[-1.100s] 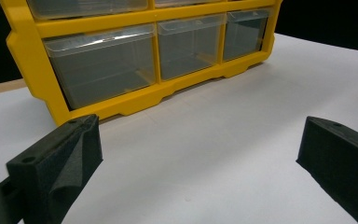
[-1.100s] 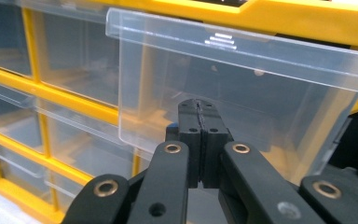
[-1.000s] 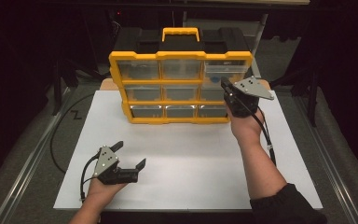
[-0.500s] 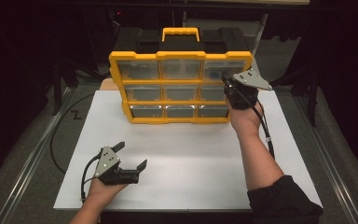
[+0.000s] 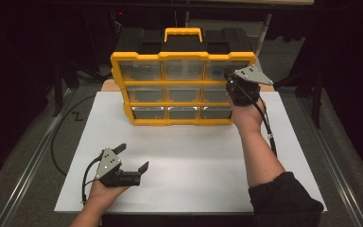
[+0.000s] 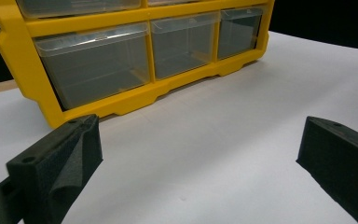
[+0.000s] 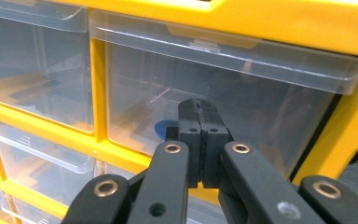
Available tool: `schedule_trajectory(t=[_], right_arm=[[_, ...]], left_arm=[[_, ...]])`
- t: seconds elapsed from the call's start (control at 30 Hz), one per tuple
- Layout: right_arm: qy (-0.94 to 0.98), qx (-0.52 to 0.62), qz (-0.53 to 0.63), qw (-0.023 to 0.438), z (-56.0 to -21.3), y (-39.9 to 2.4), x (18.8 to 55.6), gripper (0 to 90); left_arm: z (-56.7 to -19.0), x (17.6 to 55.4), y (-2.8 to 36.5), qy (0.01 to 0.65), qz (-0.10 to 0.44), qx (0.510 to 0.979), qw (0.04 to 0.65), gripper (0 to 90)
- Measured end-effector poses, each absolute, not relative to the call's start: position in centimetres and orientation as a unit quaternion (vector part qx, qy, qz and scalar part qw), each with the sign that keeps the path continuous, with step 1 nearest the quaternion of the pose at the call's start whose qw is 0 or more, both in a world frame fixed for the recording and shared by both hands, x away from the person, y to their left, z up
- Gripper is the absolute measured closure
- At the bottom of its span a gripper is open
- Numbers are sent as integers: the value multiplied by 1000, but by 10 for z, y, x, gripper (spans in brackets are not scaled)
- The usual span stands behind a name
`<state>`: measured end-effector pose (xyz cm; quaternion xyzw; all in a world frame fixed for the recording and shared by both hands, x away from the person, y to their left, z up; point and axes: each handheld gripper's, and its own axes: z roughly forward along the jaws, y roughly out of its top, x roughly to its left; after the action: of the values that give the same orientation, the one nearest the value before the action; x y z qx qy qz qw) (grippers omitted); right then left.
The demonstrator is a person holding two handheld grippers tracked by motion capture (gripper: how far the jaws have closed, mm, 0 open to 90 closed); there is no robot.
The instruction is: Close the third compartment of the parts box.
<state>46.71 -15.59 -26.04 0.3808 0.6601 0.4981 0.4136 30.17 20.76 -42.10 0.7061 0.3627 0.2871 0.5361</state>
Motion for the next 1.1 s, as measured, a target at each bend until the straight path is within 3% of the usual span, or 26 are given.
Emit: schedule_trajectory(t=[0.33,0.6,1.1], right_arm=[[672,368,501,402,-259,-155,457,900],[687,360,502,383,-268,-159,439,842],[712,348,527,307,-296,-184,401,461]], left_arm=[[-421,302,208,363,288,707,534,3],[-421,302,206,365,287,707,533,3],[-422,304,207,368,290,707,530,3]])
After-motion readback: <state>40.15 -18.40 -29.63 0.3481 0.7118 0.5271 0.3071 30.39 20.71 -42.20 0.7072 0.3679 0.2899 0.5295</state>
